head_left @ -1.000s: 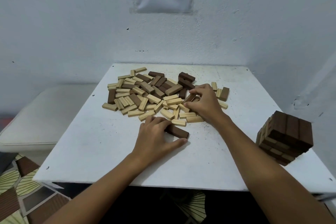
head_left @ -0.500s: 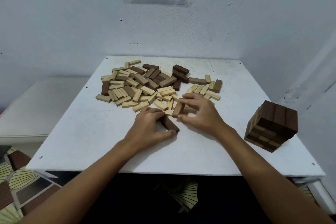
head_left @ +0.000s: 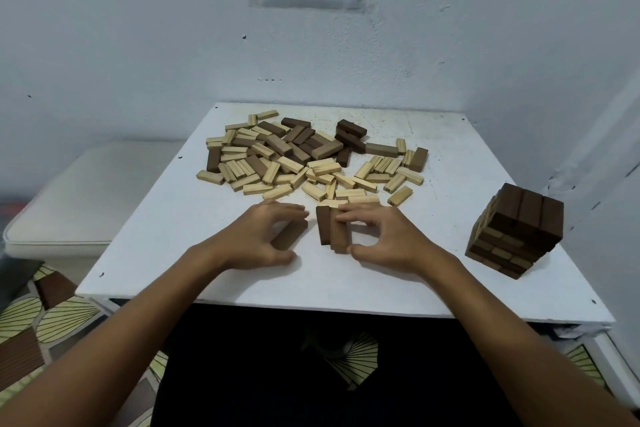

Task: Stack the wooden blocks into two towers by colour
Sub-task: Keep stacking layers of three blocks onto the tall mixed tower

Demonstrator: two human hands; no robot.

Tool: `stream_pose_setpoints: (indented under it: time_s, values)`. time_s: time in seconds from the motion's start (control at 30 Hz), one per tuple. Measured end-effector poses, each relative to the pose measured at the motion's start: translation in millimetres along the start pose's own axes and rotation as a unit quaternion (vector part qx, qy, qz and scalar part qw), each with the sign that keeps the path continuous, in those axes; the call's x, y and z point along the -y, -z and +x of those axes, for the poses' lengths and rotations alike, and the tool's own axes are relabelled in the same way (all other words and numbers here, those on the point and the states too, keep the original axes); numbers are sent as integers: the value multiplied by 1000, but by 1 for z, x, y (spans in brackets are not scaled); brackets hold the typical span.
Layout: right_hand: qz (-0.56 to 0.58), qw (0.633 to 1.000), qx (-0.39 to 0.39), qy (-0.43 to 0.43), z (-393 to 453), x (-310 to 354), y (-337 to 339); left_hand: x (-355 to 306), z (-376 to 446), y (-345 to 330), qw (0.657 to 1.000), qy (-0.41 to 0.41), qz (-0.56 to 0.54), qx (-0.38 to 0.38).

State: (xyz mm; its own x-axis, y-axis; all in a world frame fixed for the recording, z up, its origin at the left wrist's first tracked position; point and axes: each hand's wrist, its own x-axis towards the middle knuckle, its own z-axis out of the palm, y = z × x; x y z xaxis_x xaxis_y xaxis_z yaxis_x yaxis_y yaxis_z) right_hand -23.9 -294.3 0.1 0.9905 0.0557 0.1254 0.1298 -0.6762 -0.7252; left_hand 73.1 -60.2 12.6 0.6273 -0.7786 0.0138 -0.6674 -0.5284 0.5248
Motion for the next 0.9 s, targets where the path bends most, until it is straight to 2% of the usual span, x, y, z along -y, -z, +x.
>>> stream_pose_setpoints:
  time_s: [0.2, 0.33, 0.43, 0.67, 0.9]
  values:
    - [-20, 999, 34, 2, 5, 9, 1, 14, -4, 2, 1000, -19, -1, -15]
    - [-71, 995, 69, -2, 10, 11, -6, 16, -7, 1, 998, 10, -8, -61]
    - [-62, 996, 64, 3, 7, 14, -12, 15, -10, -6, 996, 21, -9, -85]
    - [17, 999, 39, 21, 0, 21, -18, 6, -10, -18, 995, 3, -17, -93]
    - [-39, 996, 84, -20, -3, 13, 12, -5, -1, -28, 996, -11, -5, -88]
